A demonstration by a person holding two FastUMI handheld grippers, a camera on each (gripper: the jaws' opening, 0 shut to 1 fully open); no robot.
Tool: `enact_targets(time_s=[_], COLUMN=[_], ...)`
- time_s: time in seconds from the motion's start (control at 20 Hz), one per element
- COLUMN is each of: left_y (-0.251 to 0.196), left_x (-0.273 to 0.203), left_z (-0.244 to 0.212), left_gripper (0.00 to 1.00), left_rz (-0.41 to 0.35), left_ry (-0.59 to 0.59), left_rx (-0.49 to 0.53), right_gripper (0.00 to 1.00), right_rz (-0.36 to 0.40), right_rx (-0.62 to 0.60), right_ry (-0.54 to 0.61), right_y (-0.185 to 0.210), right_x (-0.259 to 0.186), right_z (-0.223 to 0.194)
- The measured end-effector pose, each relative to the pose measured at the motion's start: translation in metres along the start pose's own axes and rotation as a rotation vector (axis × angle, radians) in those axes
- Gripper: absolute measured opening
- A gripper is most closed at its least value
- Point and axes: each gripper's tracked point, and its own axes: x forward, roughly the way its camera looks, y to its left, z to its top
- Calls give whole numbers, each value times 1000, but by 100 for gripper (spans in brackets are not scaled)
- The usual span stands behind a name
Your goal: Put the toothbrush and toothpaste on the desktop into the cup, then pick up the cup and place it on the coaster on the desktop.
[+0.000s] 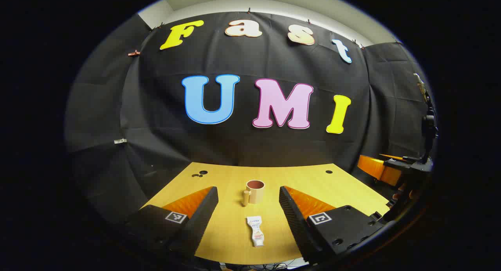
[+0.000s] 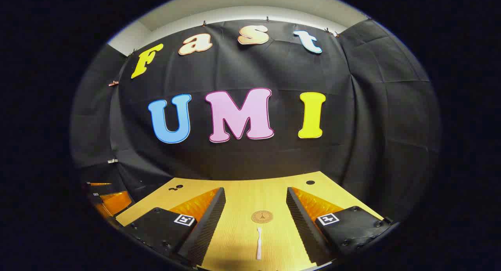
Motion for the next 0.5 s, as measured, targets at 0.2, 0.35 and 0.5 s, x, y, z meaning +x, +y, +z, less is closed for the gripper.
enact_targets(time_s=[0.2, 0.35, 0.5], left_y=[-10, -17, -24], left_x=[14, 24, 30], left_z=[-14, -15, -17], left_gripper=[98, 97, 97], left_rz=[-12, -24, -34], left_ry=[50, 52, 57], left_rx=[5, 19, 16], right_gripper=[97, 97, 96], right_rz=[6, 12, 16], right_rx=[-11, -3, -6], right_ry=[30, 44, 64], right_y=[-5, -8, -11], right_x=[11, 15, 19], right_z=[-9, -13, -19])
